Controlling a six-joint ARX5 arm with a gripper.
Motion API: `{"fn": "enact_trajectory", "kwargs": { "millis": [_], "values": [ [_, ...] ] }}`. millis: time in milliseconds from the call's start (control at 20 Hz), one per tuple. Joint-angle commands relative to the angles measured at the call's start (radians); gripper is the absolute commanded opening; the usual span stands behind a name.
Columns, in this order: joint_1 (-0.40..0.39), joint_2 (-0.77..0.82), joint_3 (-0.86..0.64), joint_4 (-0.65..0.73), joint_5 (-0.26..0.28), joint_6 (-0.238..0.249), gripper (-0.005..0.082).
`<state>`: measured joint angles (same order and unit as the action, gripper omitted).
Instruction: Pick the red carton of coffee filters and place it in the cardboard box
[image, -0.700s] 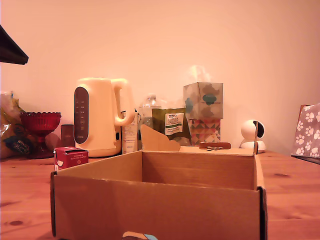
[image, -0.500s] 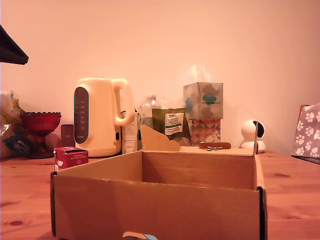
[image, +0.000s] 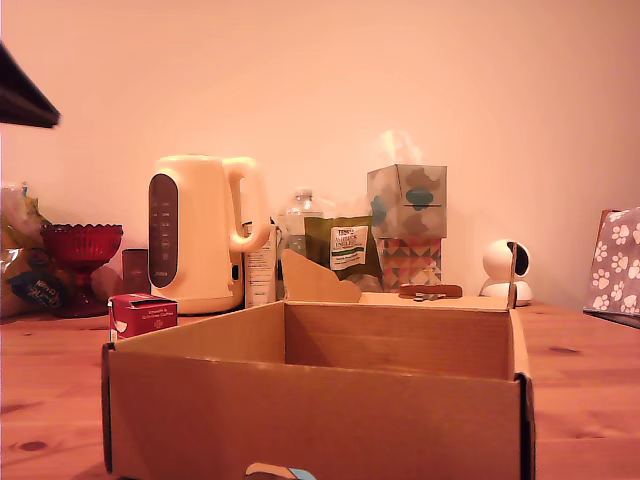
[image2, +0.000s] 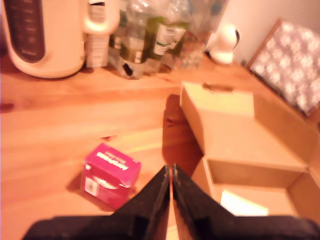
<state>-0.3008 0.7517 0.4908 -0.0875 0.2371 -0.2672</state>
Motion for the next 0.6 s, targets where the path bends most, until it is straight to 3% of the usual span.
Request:
{"fn": "enact_trajectory", "kwargs": {
  "millis": [0,150,250,300,400,450,500,550],
  "values": [
    [-0.045,0.036,0.002,0.008,-0.083,-0.072,-0.0023],
    [-0.14,0.108,0.013,0.015,-0.259,-0.184,-0.0023],
    [-0.184,0.163,0.033,0.014,-0.357,-0.224,-0.0023],
    [-0.196,0.193,0.049,0.01,-0.396,-0.251,-0.0023],
    [-0.203,0.253,0.087,-0.002,-0.414,-0.289,-0.0008],
    [-0.203,0.281,0.106,-0.002,-0.414,-0.315,0.0044],
    [-0.203,0.306,0.129,-0.014,-0.41,-0.344,0.0167],
    [-0.203,0.334,0.154,-0.027,-0.408,-0.356,0.0365]
  ]
}}
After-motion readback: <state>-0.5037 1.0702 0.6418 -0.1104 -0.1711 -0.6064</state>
